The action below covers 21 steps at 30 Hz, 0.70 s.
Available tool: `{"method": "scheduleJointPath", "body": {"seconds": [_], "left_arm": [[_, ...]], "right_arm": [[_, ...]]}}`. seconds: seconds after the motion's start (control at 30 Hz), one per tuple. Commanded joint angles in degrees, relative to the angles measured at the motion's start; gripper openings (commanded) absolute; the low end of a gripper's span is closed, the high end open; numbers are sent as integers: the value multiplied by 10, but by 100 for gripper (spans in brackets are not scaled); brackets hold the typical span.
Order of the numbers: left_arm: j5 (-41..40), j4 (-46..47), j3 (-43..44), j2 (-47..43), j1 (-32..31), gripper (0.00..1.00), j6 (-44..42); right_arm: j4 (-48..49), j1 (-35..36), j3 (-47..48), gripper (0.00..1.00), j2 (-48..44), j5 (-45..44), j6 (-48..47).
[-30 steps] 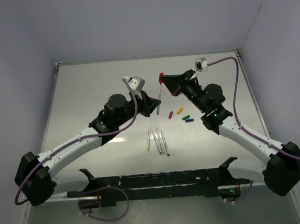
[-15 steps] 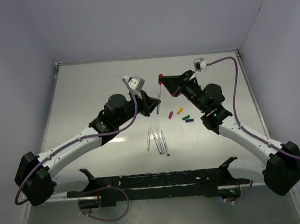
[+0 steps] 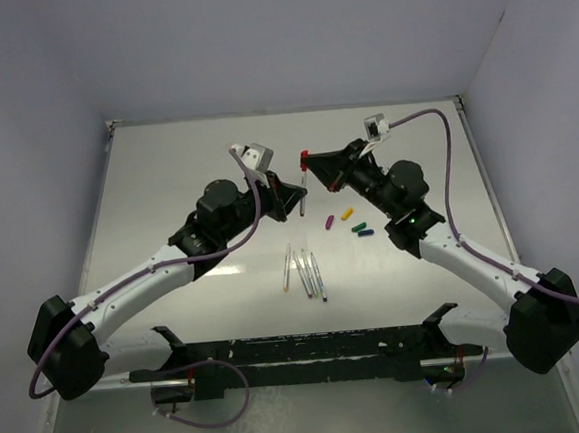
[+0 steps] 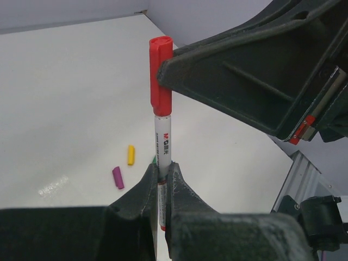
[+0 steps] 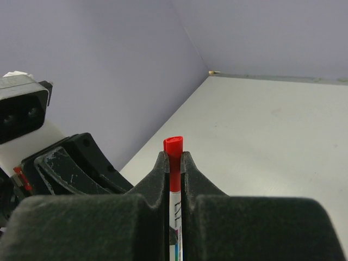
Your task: Insert the pens into the pen caps
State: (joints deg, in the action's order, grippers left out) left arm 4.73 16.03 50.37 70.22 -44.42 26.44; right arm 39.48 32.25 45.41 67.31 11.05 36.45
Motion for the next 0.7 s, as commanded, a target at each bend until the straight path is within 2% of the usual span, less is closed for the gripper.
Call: {"method": "scheduleJointPath", "body": {"seconds": [0.0,0.3,0.43,0.67], "left_arm": [[29,80,11,-24,23,0,28],[126,203,-15,-26,89,0,112],[134,238,-24,-29,103,0,125],[126,246,-12,-36,112,0,105]], "right_arm": [[19,3,2,0,13,67,-1],[44,2,-4,0,51,173,33],[44,3,-1,0,62,193,36],[34,2,0,0,66,219,32]]}}
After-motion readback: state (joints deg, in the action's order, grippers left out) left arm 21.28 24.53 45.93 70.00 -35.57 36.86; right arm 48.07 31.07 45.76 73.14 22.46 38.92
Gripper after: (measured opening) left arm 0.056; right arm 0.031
